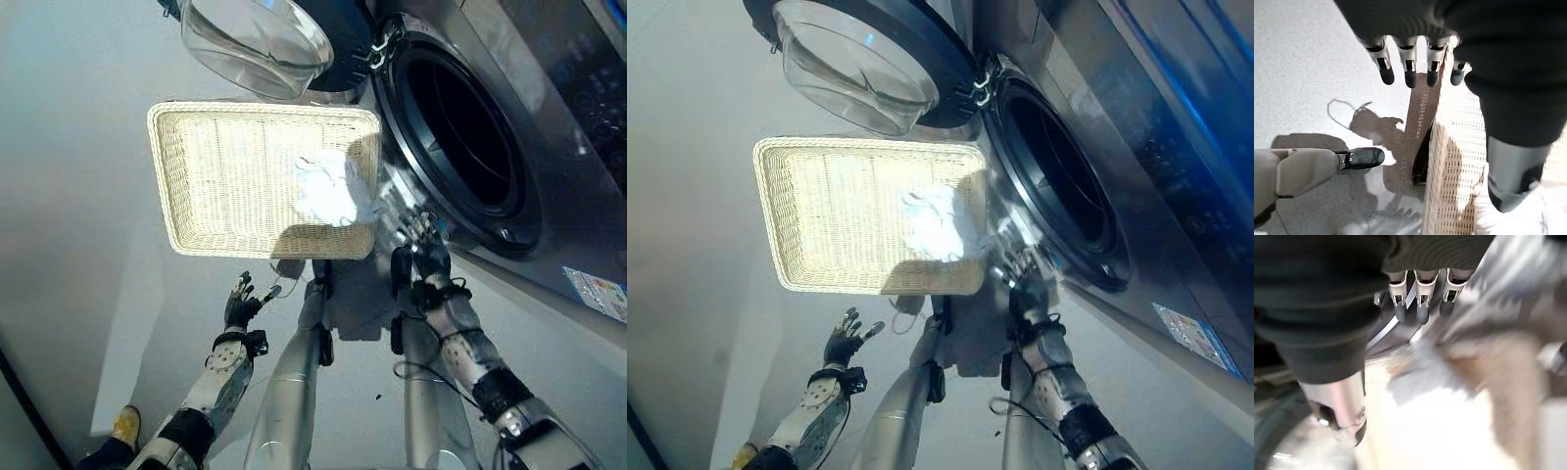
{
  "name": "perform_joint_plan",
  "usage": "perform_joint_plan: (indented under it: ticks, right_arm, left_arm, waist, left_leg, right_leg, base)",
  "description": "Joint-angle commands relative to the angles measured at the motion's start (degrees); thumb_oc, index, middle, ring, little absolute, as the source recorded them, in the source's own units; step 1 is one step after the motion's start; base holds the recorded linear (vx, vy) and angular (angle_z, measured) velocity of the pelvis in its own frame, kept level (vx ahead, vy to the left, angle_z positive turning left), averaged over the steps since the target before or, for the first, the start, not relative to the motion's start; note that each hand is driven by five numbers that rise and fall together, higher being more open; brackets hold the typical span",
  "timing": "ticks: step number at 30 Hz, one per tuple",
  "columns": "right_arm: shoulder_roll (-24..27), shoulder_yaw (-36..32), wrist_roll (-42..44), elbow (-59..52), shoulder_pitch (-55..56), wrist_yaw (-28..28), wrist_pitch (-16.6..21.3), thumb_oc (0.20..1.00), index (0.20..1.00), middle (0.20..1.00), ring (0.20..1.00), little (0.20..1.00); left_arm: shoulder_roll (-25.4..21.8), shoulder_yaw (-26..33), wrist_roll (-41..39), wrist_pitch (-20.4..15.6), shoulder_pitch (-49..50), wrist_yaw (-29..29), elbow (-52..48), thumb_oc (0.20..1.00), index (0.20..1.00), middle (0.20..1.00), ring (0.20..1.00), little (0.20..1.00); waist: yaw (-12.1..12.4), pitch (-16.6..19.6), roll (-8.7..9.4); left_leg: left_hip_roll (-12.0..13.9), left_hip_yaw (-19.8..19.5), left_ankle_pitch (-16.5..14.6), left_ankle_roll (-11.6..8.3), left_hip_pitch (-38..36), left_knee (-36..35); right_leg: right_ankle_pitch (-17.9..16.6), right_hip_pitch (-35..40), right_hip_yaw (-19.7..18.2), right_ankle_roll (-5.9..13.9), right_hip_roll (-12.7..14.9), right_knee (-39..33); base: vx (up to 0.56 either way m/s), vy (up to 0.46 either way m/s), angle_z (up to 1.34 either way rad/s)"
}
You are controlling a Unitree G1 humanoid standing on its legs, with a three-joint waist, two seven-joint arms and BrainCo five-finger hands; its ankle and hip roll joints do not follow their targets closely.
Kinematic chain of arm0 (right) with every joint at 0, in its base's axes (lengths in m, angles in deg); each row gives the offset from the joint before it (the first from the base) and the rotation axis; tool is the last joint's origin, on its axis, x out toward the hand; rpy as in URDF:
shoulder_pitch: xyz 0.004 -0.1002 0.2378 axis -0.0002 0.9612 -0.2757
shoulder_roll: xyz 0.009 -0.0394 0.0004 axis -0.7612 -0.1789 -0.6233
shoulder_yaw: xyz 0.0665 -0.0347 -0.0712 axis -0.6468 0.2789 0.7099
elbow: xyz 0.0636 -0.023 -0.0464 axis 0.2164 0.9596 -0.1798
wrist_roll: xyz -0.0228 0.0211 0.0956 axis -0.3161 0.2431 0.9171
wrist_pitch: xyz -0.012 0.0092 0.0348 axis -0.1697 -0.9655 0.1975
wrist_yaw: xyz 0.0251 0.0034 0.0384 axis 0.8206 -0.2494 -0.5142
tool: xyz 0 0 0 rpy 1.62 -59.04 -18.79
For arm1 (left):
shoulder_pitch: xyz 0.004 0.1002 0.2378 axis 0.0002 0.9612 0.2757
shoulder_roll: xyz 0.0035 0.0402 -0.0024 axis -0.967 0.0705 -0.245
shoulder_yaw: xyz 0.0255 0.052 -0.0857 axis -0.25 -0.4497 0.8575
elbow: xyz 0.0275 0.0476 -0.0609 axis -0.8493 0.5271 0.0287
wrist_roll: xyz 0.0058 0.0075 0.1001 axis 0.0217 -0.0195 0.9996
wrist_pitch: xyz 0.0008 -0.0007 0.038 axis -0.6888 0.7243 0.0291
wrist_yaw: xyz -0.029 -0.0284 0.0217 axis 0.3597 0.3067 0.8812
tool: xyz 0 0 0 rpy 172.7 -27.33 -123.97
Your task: Put the clothes into the washing machine.
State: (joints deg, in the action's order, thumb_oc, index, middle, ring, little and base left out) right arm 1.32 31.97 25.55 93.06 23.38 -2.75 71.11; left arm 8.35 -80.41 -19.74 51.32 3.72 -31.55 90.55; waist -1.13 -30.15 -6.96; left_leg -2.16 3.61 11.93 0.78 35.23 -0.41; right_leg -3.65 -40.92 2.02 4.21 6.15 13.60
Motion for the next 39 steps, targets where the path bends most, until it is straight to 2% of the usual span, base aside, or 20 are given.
perform_joint_plan:
  ticks: [1,2,5,11,15,22,26,30,34,37,39]
  right_arm:
    - [2.6,1.6,-15.4,-2.3,1.4,8.0,-2.6,1.0,1.0,1.0,1.0,1.0]
    - [3.3,2.1,-19.8,-1.7,1.9,10.7,-3.1,1.0,1.0,1.0,1.0,1.0]
    - [5.3,3.5,-28.6,-0.7,2.4,13.2,-3.3,1.0,1.0,1.0,1.0,1.0]
    - [7.7,6.3,-38.5,-1.8,-1.5,14.2,-2.0,1.0,1.0,1.0,1.0,1.0]
    - [11.1,9.8,-47.6,-7.4,-7.5,14.8,-2.2,1.0,1.0,1.0,1.0,1.0]
    - [15.0,14.0,-56.4,-11.4,-16.4,15.9,-3.5,1.0,1.0,1.0,1.0,1.0]
    - [15.3,18.4,-57.8,-8.3,-23.4,14.1,-7.5,1.0,1.0,1.0,1.0,1.0]
    - [13.7,20.7,-56.2,-2.5,-26.4,12.5,-14.4,1.0,1.0,1.0,1.0,1.0]
    - [12.0,21.7,-52.6,4.9,-29.0,12.8,-19.7,1.0,1.0,1.0,1.0,1.0]
    - [10.8,21.7,-51.8,10.9,-31.4,13.2,-21.2,1.0,1.0,1.0,1.0,1.0]
    - [9.7,21.5,-51.4,19.0,-35.2,12.7,-22.3,1.0,1.0,1.0,1.0,1.0]
  left_arm:
    - [-1.2,3.7,3.6,-2.6,4.9,-0.2,1.5,1.0,1.0,1.0,1.0,1.0]
    - [-1.2,4.2,3.2,-2.6,4.9,-0.2,2.1,1.0,1.0,1.0,1.0,1.0]
    - [-1.0,5.1,3.0,-2.3,5.0,0.7,4.1,1.0,1.0,1.0,1.0,1.0]
    - [-0.6,5.6,3.8,0.9,2.9,1.9,8.9,1.0,1.0,1.0,1.0,1.0]
    - [-0.6,6.0,3.3,2.6,1.6,2.3,13.4,1.0,1.0,1.0,1.0,1.0]
    - [-0.4,5.9,2.2,2.6,0.7,3.6,18.2,1.0,1.0,1.0,1.0,1.0]
    - [-0.7,5.4,2.1,2.0,-0.5,4.8,20.5,1.0,1.0,1.0,1.0,1.0]
    - [-1.1,4.9,1.6,1.7,-0.9,5.9,20.4,1.0,1.0,1.0,1.0,1.0]
    - [-1.1,3.4,1.4,1.3,-1.1,6.3,19.2,1.0,1.0,1.0,1.0,1.0]
    - [-1.0,2.3,1.3,1.1,-1.3,6.5,18.3,1.0,1.0,1.0,1.0,1.0]
    - [-0.8,0.3,1.5,0.9,-1.7,6.5,17.0,1.0,1.0,1.0,1.0,1.0]
  waist:
    - [0.2,0.4,2.36]
    - [0.2,0.4,2.67]
    - [0.3,0.4,3.57]
    - [0.8,0.4,5.5]
    - [1.5,0.4,6.99]
    - [3.2,0.4,6.74]
    - [5.2,0.4,6.07]
    - [6.9,0.4,5.58]
    - [8.5,0.4,4.83]
    - [9.5,0.4,4.15]
    - [11.2,0.4,2.97]
  left_leg:
    - [-4.0,-2.4,-3.6,-1.66,-1.0,4.0]
    - [-3.9,-2.5,-3.8,-1.64,-1.9,3.9]
    - [-3.8,-2.6,-4.5,-1.51,-3.9,3.8]
    - [-3.3,-2.8,-5.0,-1.61,-7.1,3.0]
    - [-2.7,-3.2,-5.1,-1.7,-8.5,2.5]
    - [-2.6,-4.5,-4.6,-1.84,-8.6,2.1]
    - [-2.8,-6.0,-4.2,-1.86,-7.4,2.2]
    - [-3.0,-7.2,-3.5,-1.94,-5.4,2.5]
    - [-3.0,-8.2,-3.1,-2.12,-3.3,3.0]
    - [-3.1,-8.8,-2.8,-2.21,-2.0,3.1]
    - [-3.3,-9.6,-2.2,-2.26,-0.2,3.0]
  right_leg:
    - [-6.5,3.5,2.0,1.25,-2.7,-7.4]
    - [-6.5,4.3,2.0,1.36,-2.7,-7.5]
    - [-6.6,6.1,2.0,1.76,-2.5,-7.9]
    - [-6.8,9.1,2.2,2.4,-2.4,-8.8]
    - [-6.5,10.7,2.7,2.75,-2.6,-8.6]
    - [-5.4,11.0,3.5,2.65,-2.7,-7.4]
    - [-4.3,10.4,4.9,2.4,-2.5,-6.3]
    - [-3.5,9.3,6.6,2.02,-2.3,-5.2]
    - [-3.0,7.6,8.4,1.86,-2.0,-4.0]
    - [-2.9,6.6,9.4,1.82,-1.7,-3.4]
    - [-2.8,5.1,10.8,1.85,-1.4,-2.6]
  base:
    - [-0.05,0.022,0.08]
    - [-0.06,0.022,0.08]
    - [-0.05,0.012,0.06]
    - [-0.03,-0.034,0.08]
    - [-0.03,-0.059,0.08]
    - [-0.02,-0.013,0.11]
    - [-0.04,-0.036,0.2]
    - [-0.03,-0.048,0.27]
    - [-0.01,-0.046,0.32]
    - [0.0,-0.06,0.19]
    - [0.01,-0.095,0.24]
